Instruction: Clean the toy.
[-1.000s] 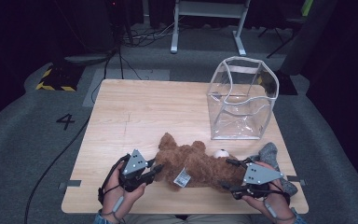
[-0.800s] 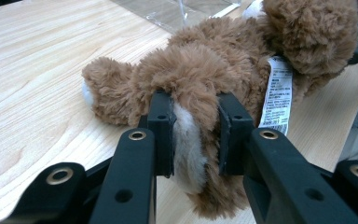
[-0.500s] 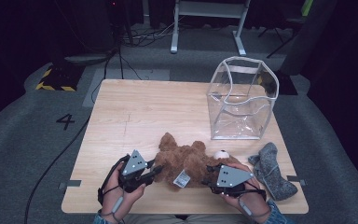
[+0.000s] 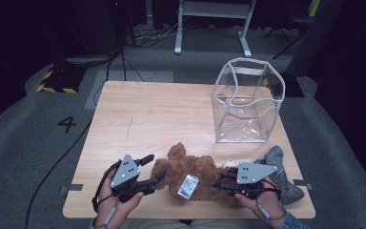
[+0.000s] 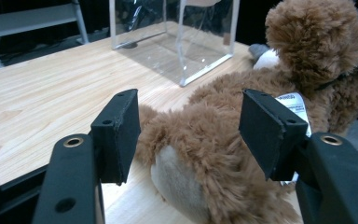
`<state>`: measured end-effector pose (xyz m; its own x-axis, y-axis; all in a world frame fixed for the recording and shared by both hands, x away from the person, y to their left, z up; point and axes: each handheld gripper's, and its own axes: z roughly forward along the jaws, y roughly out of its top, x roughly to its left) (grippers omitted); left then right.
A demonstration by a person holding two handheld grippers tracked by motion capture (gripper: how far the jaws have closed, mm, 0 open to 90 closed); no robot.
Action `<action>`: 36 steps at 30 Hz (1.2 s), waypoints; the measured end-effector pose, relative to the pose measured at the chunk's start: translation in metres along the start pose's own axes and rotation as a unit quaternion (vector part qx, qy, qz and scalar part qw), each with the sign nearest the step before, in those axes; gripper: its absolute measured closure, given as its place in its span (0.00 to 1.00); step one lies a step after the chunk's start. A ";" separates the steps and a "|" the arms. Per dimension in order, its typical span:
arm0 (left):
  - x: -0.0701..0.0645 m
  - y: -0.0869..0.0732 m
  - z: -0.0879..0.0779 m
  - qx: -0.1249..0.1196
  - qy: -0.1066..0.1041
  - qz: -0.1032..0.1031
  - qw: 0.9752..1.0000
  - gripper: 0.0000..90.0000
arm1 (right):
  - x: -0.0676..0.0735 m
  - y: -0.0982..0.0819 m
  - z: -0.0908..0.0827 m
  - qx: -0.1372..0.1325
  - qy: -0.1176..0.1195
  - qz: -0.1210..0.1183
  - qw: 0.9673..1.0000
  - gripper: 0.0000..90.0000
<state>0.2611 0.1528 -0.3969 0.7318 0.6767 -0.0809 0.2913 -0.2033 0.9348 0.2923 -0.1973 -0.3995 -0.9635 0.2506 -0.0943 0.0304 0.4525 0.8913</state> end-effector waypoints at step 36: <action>-0.001 -0.026 0.050 0.079 -0.011 0.007 0.997 0.38 | -0.058 -0.020 0.007 -0.023 -0.133 0.091 0.987 0.39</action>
<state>0.2838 0.1220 -0.4383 0.7496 0.6572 -0.0785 0.3731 -0.3216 0.8703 0.3489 -0.2153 -0.4150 -0.8388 0.5432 -0.0380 0.1791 0.3410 0.9228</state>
